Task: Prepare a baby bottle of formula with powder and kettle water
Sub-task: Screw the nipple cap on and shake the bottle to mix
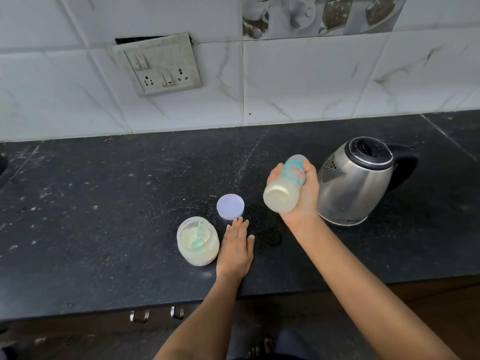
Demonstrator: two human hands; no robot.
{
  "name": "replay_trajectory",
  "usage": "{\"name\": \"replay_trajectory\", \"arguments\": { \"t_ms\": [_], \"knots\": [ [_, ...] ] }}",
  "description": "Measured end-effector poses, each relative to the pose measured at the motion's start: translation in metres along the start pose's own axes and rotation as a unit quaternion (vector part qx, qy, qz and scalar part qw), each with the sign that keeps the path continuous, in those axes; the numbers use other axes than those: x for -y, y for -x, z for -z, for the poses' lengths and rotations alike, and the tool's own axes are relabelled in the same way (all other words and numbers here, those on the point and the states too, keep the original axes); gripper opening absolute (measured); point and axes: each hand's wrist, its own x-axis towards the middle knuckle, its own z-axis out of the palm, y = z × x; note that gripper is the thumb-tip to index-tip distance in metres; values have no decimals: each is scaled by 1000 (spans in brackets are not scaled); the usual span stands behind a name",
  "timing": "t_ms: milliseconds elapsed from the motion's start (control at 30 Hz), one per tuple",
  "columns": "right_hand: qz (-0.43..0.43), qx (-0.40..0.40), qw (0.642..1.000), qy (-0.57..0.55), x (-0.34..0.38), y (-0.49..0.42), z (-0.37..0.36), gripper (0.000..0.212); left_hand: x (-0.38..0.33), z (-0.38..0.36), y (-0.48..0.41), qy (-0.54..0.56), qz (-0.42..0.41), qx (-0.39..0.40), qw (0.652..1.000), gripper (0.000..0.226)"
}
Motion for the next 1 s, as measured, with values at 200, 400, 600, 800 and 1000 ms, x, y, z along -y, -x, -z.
{"name": "replay_trajectory", "arguments": {
  "t_ms": [200, 400, 600, 800, 1000],
  "knots": [
    [-5, 32, 993, 110, -6, 11, 6, 36, 1, -2, 0, -4, -2, 0, 1000, 47],
    [-40, 68, 990, 114, -2, 15, 17, 42, 3, -2, 1, -5, 2, 6, 1000, 48],
    [40, -26, 999, -21, 4, 17, 10, 36, 2, -1, 0, -3, 4, 9, 1000, 48],
    [13, -46, 999, 16, 4, 24, 8, 40, 1, 0, 1, 2, 4, 8, 1000, 47],
    [-13, 37, 999, 31, 7, 23, 26, 65, 0, 1, 0, -4, 5, 10, 1000, 48]
  ]
}}
